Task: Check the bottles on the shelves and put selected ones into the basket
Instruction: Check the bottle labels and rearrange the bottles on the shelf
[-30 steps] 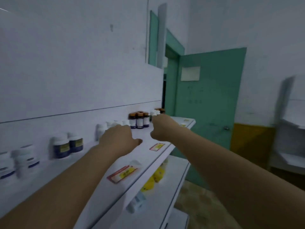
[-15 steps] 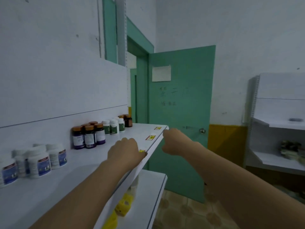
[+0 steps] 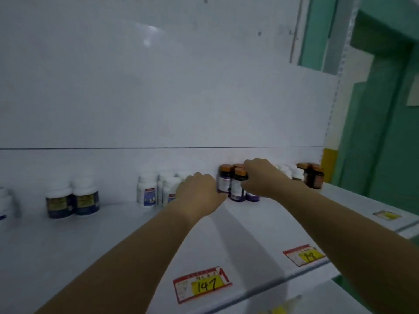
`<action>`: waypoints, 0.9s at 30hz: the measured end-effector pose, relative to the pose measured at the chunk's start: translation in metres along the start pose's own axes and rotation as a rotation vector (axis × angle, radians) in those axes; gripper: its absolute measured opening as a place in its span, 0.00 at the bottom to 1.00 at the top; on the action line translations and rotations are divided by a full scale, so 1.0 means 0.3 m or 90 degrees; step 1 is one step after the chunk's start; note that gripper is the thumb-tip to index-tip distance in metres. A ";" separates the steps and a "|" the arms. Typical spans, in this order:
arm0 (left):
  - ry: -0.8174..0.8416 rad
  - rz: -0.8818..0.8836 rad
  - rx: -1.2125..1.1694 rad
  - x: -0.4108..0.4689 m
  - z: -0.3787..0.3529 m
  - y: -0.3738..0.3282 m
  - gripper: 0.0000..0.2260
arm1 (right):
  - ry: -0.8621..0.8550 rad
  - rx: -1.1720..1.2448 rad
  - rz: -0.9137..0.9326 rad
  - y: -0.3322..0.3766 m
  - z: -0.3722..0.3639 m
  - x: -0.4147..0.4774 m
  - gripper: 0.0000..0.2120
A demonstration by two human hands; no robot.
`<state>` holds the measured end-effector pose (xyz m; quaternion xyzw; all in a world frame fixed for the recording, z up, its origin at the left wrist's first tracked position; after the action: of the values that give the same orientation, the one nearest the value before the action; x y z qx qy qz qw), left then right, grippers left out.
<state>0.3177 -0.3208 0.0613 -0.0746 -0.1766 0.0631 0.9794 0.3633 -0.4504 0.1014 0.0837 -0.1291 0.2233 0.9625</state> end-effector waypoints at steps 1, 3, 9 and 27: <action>-0.006 0.025 0.022 0.002 0.007 0.049 0.22 | 0.002 0.007 0.025 0.037 -0.017 0.036 0.11; -0.016 0.077 0.056 -0.001 0.021 0.140 0.23 | 0.009 0.027 0.068 0.108 -0.047 0.086 0.13; -0.017 0.174 0.098 -0.056 0.026 0.324 0.23 | 0.031 0.079 0.189 0.301 -0.095 0.180 0.20; 0.225 0.341 0.122 -0.197 -0.211 0.431 0.37 | 0.099 0.065 0.339 0.457 -0.282 0.286 0.13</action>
<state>0.2726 -0.2107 -0.0390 -0.0355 0.0287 0.3204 0.9462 0.3937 -0.2752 0.0595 0.0780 -0.0608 0.4806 0.8714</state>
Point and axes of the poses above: each hand's wrist, its own x-axis towards the middle knuckle, its own z-axis out of the back of the hand, y = z × x, the point moved 4 cm from there along x, towards the middle knuckle, and after that the axes turned 5 degrees about x, right-handed, at the moved point
